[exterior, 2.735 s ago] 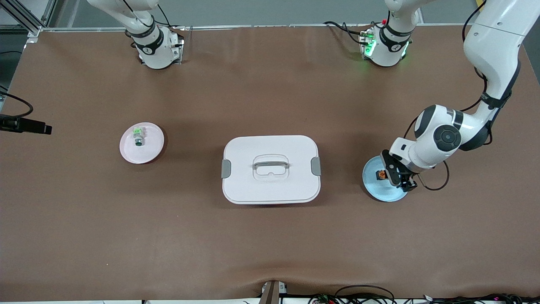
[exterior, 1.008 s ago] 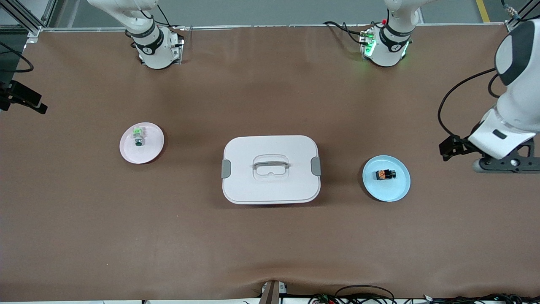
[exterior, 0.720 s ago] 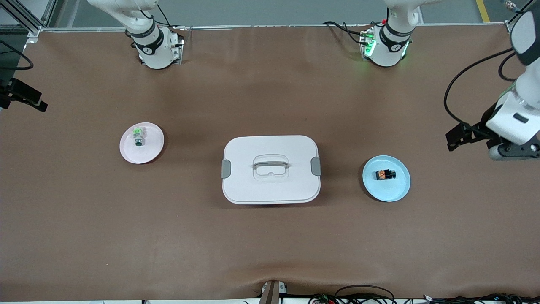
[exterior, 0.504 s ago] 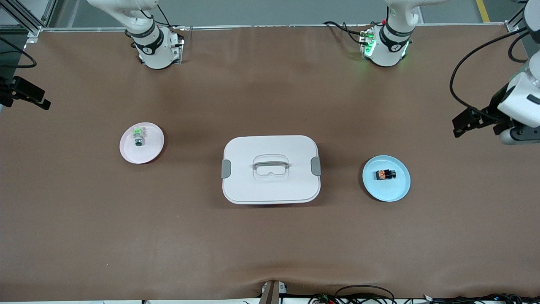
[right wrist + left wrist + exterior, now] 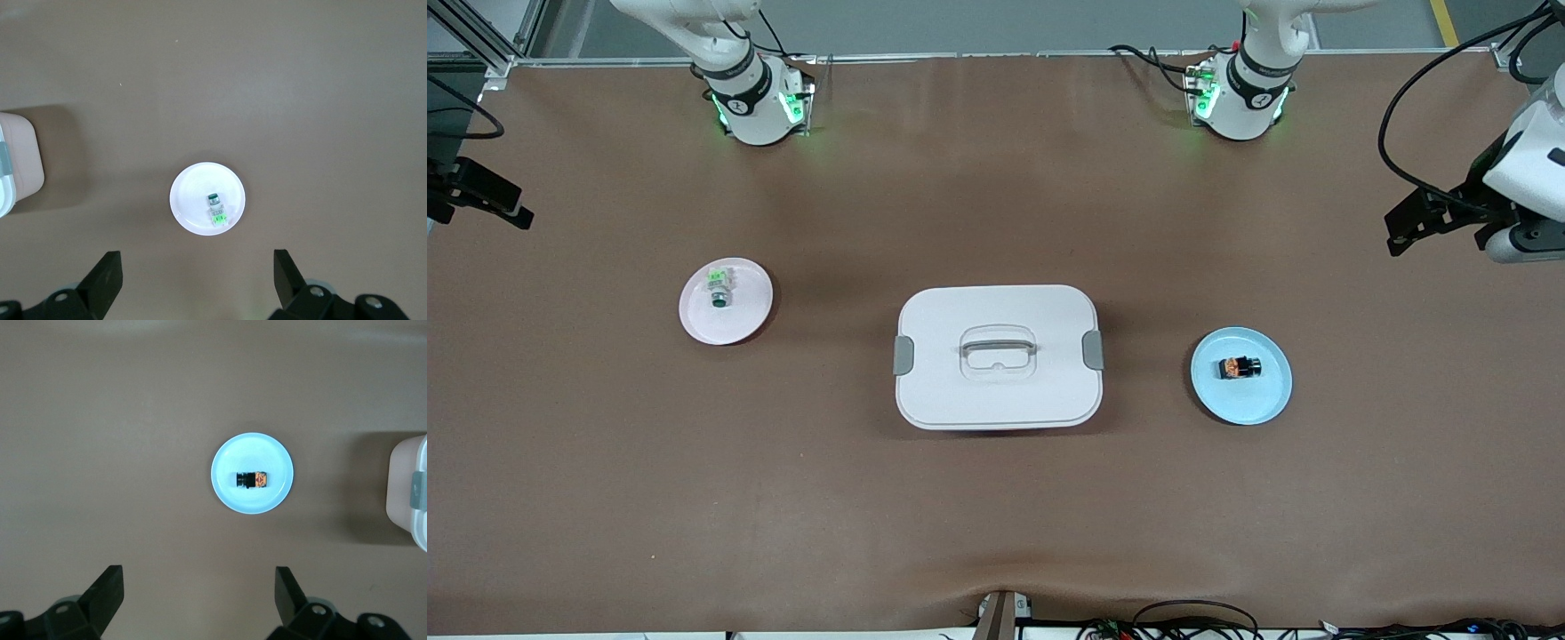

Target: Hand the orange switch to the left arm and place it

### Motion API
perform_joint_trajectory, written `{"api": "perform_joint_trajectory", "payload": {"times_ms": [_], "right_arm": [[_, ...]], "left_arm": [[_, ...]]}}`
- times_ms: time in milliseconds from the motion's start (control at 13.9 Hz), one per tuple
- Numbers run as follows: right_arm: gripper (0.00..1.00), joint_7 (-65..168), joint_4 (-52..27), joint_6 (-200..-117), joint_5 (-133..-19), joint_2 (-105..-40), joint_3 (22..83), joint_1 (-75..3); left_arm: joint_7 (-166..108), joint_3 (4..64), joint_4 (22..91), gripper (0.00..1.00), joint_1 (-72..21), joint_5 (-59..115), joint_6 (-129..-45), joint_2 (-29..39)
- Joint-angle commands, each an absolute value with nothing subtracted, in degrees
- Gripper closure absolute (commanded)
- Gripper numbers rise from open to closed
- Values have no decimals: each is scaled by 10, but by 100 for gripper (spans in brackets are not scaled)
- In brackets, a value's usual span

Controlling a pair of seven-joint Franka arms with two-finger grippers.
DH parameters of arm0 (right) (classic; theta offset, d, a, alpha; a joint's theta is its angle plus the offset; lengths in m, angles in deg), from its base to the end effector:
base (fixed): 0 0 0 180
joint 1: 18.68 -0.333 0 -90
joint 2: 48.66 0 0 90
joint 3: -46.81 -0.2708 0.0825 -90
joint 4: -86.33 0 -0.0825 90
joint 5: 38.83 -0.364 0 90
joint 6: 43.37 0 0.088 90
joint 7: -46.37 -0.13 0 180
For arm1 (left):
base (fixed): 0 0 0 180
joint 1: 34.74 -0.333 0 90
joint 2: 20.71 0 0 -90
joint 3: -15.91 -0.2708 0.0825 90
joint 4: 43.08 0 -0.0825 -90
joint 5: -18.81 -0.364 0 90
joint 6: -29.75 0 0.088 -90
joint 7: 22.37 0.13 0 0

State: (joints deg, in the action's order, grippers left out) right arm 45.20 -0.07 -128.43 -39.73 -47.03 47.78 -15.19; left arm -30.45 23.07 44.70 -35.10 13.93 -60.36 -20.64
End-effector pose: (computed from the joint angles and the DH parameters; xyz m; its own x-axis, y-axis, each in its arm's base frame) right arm 0.5170 -0.0383 0.5918 0.9953 -0.0967 0.0047 -0.0967 -0.9952 -0.0162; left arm 0.5341 -0.0525 0.5738 0.9985 0.0218 0.0510 0.0258 -0.9966 -0.0785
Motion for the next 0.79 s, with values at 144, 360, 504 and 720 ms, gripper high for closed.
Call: {"api": "perform_joint_trajectory", "payload": {"times_ms": [144,360,504,720], "right_arm": [[0,447,21,-1280,-398,-465,480,-151],[0,419,35,-1280,-400,-465,480,-148],[0,414,32,-1276,-398,-465,480,-150],[0,418,30,-1252,-399,-465,480,-150]], "left_arm": [[-303,225,453,0,-351,155,-567,-232],[-298,228,453,0,-351,156,-546,-240],[-295,229,453,0,-351,172,-543,-250],[-287,223,453,0,-354,189,-527,-260]]}}
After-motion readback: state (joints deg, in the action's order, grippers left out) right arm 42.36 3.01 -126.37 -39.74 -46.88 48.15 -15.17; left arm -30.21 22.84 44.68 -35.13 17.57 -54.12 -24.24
